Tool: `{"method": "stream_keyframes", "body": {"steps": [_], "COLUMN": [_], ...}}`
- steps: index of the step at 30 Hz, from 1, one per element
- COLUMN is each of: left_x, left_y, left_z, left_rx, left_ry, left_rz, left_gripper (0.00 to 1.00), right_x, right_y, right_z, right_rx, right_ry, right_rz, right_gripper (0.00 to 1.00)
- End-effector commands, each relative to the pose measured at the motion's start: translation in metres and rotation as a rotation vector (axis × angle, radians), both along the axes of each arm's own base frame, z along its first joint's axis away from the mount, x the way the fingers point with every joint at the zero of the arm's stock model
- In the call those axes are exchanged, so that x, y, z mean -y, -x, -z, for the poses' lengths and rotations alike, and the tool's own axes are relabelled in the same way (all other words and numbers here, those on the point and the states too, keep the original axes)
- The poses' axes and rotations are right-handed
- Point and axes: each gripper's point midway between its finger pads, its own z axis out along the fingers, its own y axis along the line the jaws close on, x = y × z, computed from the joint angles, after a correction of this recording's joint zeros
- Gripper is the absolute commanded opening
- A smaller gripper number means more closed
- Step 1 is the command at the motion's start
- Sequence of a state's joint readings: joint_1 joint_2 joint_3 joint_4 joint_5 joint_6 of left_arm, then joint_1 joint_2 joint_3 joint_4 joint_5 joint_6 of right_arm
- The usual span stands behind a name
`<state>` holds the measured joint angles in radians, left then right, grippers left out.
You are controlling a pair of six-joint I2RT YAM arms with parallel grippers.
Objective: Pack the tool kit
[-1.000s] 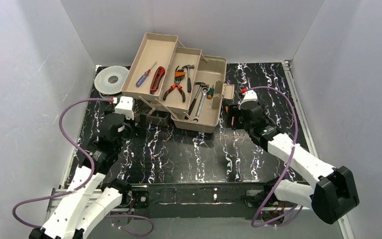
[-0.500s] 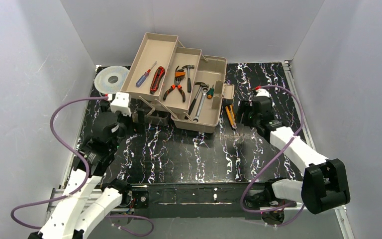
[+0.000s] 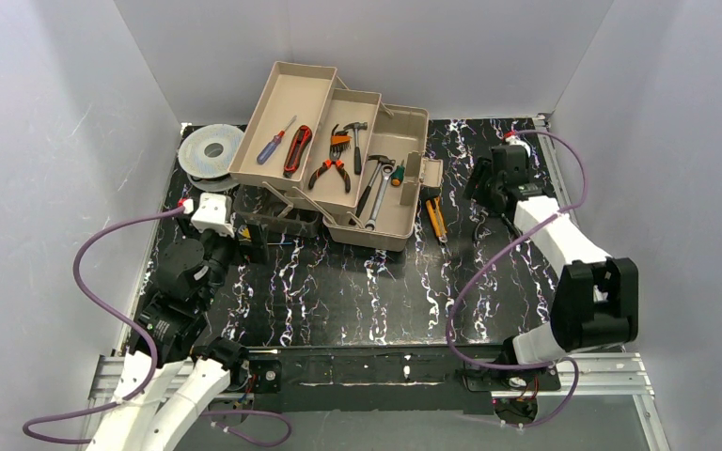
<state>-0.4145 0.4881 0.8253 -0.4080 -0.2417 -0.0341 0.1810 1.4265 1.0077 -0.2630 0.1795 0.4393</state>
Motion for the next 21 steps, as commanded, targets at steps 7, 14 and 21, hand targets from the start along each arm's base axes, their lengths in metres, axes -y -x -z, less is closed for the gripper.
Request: {"method": "stream_keyframes", "body": {"steps": [7,14,21], "left_x": [0.000,-0.002,-0.003], "left_y": [0.005,0.007,0.006], "left_z": [-0.009,-0.010,-0.009], "left_rx": [0.046,0.051,0.050], "left_ry": [0.021,0.022,0.018], "left_rz": [0.007,-0.003,-0.005], "left_gripper": [0.98,0.98,0.98], "right_x": [-0.035,-0.061,-0.064], "right_y": [-0.010,-0.003,-0.005], "right_z": [0.004,0.043,0.077], "right_rx": [-0.067,-0.151,-0.269], "right_ry": [-0.164,-0.108,0.050], "right_rz": [-0.177,-0.310,-0.312], "right_gripper": [0.69,0.73,0.72]}}
